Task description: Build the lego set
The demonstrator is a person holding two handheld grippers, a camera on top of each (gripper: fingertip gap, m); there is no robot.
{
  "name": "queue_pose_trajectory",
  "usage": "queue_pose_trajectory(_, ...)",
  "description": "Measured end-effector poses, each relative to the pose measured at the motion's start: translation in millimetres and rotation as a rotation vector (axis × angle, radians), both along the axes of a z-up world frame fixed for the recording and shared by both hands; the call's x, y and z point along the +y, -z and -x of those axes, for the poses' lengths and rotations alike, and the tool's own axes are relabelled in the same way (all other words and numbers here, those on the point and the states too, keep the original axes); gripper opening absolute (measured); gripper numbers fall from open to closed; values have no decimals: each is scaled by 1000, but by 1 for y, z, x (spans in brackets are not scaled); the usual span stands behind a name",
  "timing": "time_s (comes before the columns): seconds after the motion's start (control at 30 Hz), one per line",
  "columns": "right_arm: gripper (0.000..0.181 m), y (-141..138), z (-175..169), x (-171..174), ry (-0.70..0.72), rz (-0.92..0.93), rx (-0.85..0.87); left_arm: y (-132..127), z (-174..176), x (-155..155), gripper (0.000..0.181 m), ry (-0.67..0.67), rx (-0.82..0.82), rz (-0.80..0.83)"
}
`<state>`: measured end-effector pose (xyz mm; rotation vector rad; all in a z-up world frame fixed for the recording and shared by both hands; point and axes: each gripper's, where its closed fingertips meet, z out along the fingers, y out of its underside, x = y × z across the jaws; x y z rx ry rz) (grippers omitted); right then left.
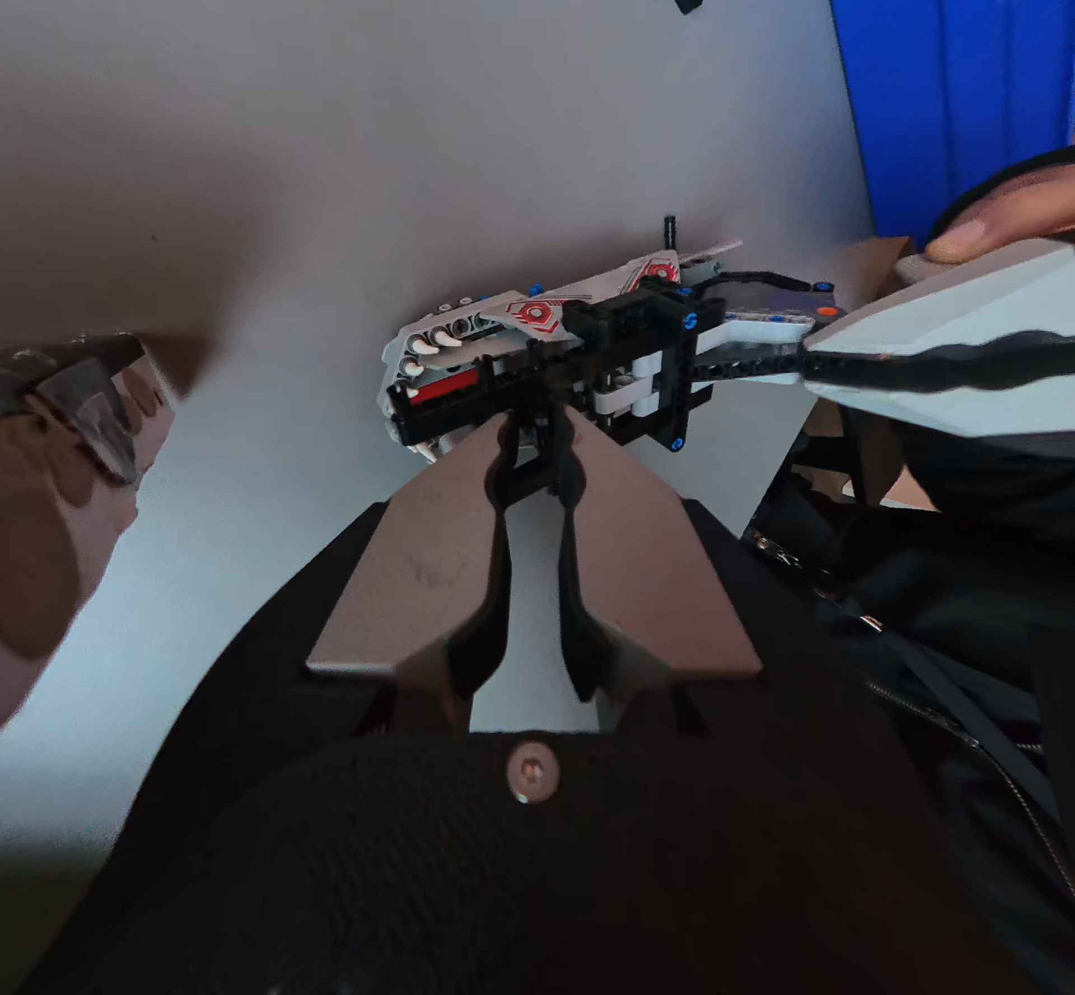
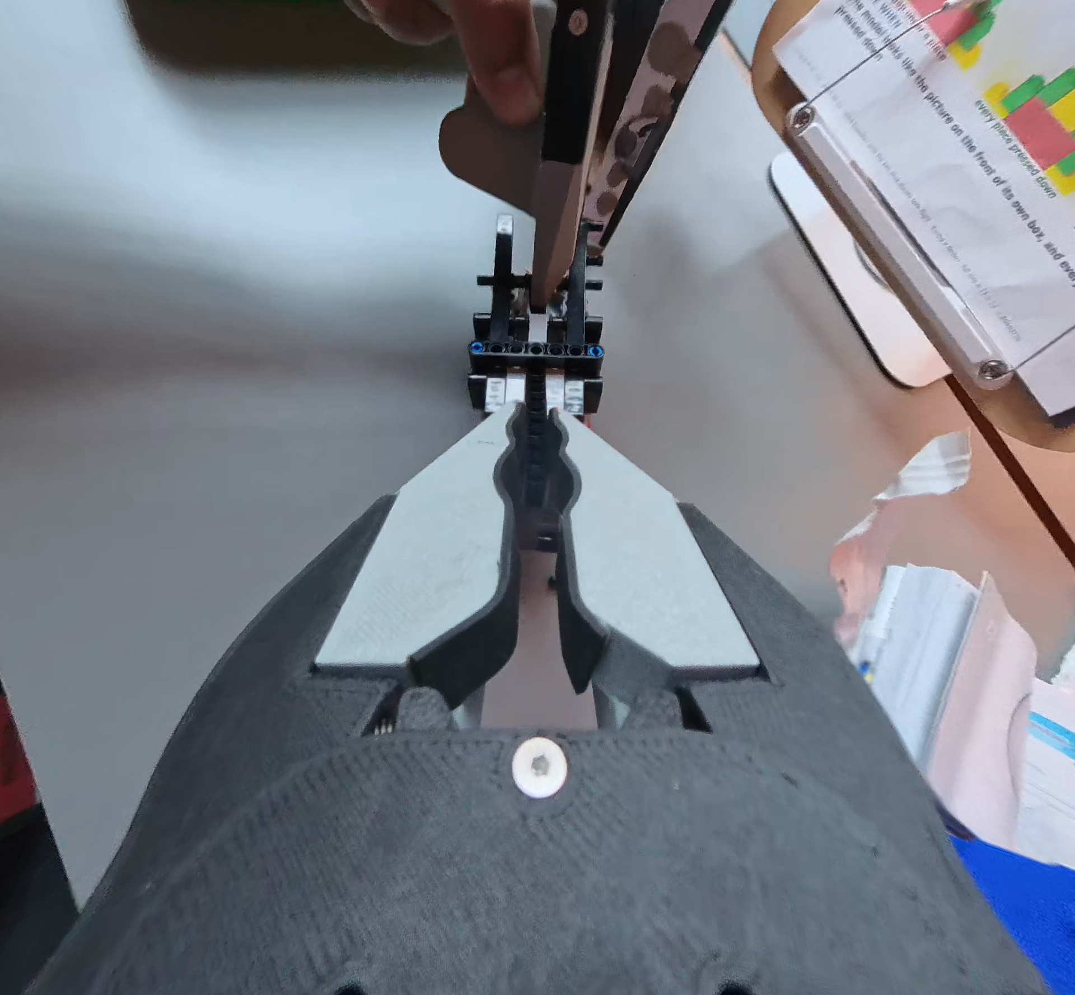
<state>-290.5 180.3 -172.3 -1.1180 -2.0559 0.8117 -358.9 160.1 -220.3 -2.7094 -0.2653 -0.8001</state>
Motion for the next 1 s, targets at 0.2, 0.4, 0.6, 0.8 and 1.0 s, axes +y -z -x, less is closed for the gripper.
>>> queue_pose_trajectory(0.2, 3, -6, 7, 13, 15, 140, 151, 0, -1, 3, 10, -16, -20, -8)
queue_pose_trajectory(0.4, 2, -7, 7, 23, 4, 239, 220, -4, -1, 9, 11, -22, -77, -20)
queue_pose_trajectory(0.6, 3, -9, 5, 18, -4, 306, 288, -3, -1, 10, 12, -25, -92, -23)
queue_pose_trajectory(0.8, 2, -9, 5, 18, -4, 315, 311, -2, -1, 10, 12, -34, -90, -29)
queue_pose_trajectory(1.0, 3, 0, 3, 20, 6, 279, 288, 1, -2, 13, 12, -52, -105, -58)
